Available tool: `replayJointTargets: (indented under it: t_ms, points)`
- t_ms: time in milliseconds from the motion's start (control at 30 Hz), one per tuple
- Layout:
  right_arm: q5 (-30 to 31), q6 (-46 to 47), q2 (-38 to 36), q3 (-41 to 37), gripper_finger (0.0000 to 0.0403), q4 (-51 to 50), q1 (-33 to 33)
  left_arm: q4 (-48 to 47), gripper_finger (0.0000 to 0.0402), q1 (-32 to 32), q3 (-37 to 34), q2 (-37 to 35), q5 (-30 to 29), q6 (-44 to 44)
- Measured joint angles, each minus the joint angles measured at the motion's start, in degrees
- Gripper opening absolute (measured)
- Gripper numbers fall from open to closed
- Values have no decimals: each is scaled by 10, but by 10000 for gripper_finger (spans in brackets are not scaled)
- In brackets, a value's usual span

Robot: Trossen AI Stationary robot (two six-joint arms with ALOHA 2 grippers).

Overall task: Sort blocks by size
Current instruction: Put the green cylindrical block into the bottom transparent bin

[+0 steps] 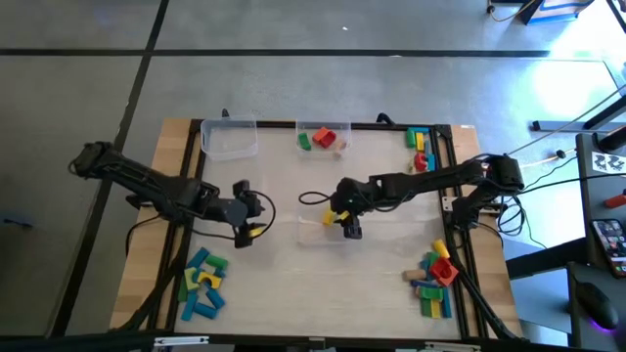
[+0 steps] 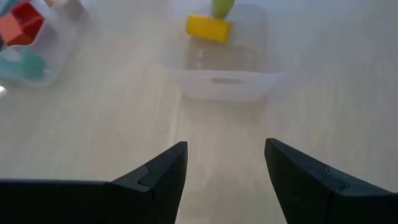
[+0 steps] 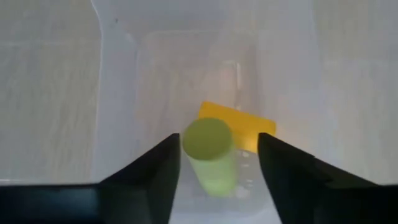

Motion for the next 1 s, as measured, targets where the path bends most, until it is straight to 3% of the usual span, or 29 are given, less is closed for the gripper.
replayJointTargets:
  t_ms: [200, 433, 733, 1000]
  points:
    - [5, 44, -23, 45, 267, -36, 12, 3, 210, -10, 0, 0, 0, 8]
    - [71, 48, -30, 47, 269, 10, 85, -8, 210, -20, 0, 0, 35, -3]
    - [121, 44, -27, -12, 264, 225, 153, -98, 210, -74, 0, 1, 118, -122]
    - [159, 44, -27, -68, 264, 379, 185, -168, 210, -157, 0, 35, 125, -182]
